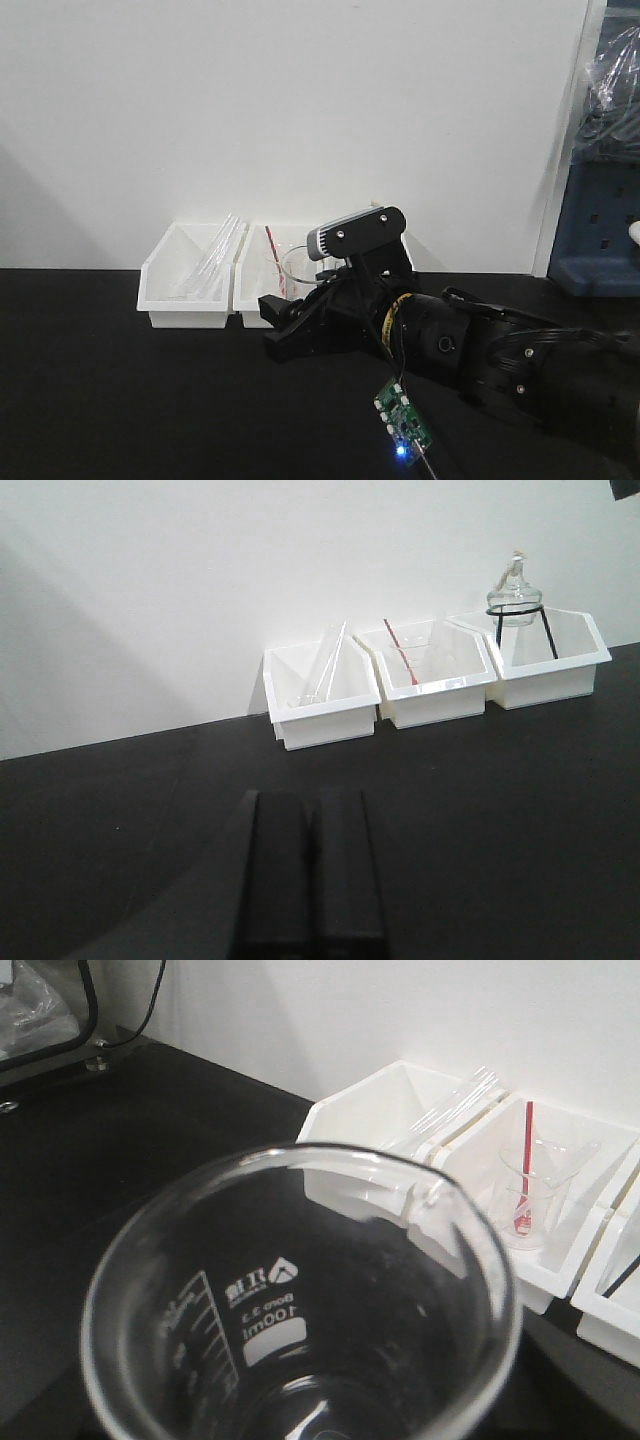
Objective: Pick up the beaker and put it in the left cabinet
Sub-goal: 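Lift the beaker off the counter with the right gripper, then drive the base away from the bench holding the beaker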
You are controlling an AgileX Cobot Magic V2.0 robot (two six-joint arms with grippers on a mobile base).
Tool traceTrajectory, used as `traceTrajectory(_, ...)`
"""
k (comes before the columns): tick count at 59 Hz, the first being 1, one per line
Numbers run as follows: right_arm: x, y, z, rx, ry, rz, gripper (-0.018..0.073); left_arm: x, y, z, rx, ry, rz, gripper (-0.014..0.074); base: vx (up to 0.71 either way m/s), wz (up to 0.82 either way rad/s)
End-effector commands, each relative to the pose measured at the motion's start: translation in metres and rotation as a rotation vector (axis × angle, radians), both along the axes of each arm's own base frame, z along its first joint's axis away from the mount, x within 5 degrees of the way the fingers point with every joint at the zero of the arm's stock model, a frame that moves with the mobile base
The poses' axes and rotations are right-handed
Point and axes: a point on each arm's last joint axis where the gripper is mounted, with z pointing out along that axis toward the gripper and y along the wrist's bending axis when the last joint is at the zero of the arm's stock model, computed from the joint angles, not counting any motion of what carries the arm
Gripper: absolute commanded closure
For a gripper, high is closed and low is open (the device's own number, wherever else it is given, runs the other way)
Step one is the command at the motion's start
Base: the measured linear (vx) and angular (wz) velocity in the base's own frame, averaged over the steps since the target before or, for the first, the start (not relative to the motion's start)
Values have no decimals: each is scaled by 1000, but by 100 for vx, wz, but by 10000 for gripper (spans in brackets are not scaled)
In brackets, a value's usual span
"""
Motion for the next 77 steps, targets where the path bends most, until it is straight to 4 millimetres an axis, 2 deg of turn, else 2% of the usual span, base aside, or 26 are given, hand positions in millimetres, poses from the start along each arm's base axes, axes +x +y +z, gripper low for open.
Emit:
traceTrajectory(1,-9,-3,32,69,-79,28,562,-1,0,2,-15,-76,-4,595,-10,1)
traceTrajectory(28,-9,-3,33,71,-79,31,562,-1,0,2,-15,-76,-4,595,-14,10)
traceTrajectory(77,-9,-3,32,70,-79,29,562,-1,0,2,-15,-76,-4,595,-10,39)
